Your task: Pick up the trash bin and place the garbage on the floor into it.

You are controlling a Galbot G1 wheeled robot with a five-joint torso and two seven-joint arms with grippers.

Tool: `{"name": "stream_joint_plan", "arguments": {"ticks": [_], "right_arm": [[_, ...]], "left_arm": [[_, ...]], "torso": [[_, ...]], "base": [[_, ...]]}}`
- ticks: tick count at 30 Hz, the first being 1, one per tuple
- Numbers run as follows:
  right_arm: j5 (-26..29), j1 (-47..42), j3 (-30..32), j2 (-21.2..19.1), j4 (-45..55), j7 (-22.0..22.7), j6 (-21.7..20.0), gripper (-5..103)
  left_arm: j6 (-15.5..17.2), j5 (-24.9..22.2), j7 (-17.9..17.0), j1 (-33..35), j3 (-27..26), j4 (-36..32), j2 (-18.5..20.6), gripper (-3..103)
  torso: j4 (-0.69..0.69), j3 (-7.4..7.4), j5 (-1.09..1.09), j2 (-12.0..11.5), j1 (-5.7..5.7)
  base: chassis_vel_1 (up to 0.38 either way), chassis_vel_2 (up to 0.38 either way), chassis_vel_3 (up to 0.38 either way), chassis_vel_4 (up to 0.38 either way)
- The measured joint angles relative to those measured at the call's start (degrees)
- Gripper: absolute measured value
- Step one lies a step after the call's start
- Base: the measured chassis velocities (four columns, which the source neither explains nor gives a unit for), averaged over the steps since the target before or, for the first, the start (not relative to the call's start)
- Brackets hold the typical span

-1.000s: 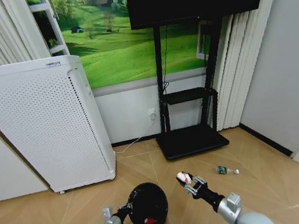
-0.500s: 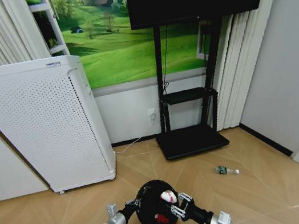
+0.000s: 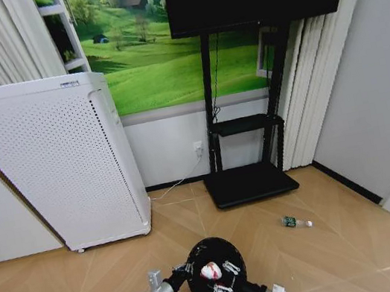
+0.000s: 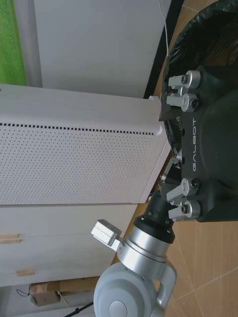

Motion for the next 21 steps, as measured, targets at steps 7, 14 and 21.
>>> {"name": "stream_joint_plan", "arguments": {"ticks": [7,14,21], "right_arm": [[1.61,-1.09,0.81,0.39,0.7,2.97,-0.04,94],[0.58,-5.32,6.59,0.97,2.38,4.73,-0.29,100],[2.15,-8.22,11.25,1.42,2.59,6.14,-1.49,100]], "left_arm": [[0.01,-0.46,-2.42,1.2,-1.4,-0.95,-0.47,4],[-0.13,-1.61,-12.06,3.43,-6.93,-1.77,-1.88,4],[0.47,-2.48,-17.44,12.79,-19.75,-7.08,-2.91,4]], "torso": [[0.0,0.0,0.0,0.0,0.0],[0.0,0.0,0.0,0.0,0.0],[-0.01,-0.01,0.02,0.0,0.0]], "base": [[0.0,0.0,0.0,0.0],[0.0,0.0,0.0,0.0],[0.0,0.0,0.0,0.0]]}}
